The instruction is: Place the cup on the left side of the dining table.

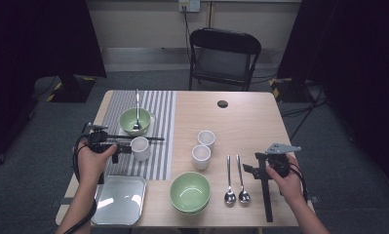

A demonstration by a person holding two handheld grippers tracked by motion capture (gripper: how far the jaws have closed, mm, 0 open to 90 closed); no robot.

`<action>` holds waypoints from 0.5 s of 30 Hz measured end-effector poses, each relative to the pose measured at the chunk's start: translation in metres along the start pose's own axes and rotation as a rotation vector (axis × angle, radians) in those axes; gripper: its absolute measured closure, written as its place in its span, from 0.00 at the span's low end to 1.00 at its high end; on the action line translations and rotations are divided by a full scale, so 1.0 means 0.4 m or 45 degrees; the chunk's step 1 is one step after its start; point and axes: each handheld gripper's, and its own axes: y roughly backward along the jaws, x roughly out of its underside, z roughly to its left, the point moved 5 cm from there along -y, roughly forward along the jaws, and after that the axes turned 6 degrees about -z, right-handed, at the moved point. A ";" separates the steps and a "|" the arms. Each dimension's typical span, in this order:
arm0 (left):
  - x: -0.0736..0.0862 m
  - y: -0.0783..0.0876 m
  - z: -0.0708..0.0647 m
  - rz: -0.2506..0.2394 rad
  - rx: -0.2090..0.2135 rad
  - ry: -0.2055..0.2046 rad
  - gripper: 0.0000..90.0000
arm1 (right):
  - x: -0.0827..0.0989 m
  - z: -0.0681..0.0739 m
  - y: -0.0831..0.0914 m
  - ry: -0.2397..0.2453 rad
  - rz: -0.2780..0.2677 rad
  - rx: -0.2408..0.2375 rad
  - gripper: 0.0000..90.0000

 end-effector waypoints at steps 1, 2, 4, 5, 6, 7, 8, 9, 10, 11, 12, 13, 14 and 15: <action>0.002 0.003 0.002 0.005 0.009 -0.006 0.34 | 0.000 0.001 0.000 -0.001 0.000 0.000 0.26; 0.005 0.005 0.003 0.004 0.002 -0.007 0.34 | -0.001 0.001 0.001 -0.002 -0.001 0.004 0.26; 0.010 0.007 0.005 0.004 0.006 -0.005 0.34 | -0.002 0.002 0.000 0.000 -0.001 0.005 0.26; 0.012 0.008 0.006 0.006 0.011 -0.006 0.34 | -0.002 0.003 -0.001 0.002 0.001 0.004 0.26; 0.015 0.009 0.008 0.006 0.010 -0.004 0.34 | -0.001 0.003 -0.001 0.004 0.002 0.005 0.26; 0.017 0.010 0.010 0.004 0.013 -0.004 0.34 | -0.001 0.004 -0.002 0.005 0.004 0.004 0.26; 0.019 0.011 0.011 0.005 0.016 -0.002 0.34 | -0.001 0.005 -0.003 0.005 0.004 0.003 0.26; 0.022 0.012 0.013 0.004 0.011 -0.001 0.34 | -0.001 0.006 -0.003 0.006 0.004 0.002 0.26; 0.024 0.012 0.015 0.004 0.019 0.004 0.34 | -0.001 0.006 -0.004 0.007 0.004 0.002 0.26; 0.026 0.012 0.017 -0.001 0.013 0.007 0.34 | -0.001 0.006 -0.004 0.007 0.005 0.001 0.26; 0.029 0.013 0.020 0.006 0.012 0.001 0.34 | 0.000 0.006 -0.004 0.008 0.004 0.002 0.26; 0.032 0.012 0.020 0.004 0.017 0.002 0.34 | 0.000 0.005 -0.004 0.008 0.004 0.002 0.26; 0.035 0.011 0.021 0.004 0.017 0.005 0.34 | 0.000 0.005 -0.004 0.008 0.005 0.001 0.26; 0.038 0.011 0.022 0.006 0.022 0.006 0.34 | 0.000 0.005 -0.004 0.007 0.004 0.002 0.26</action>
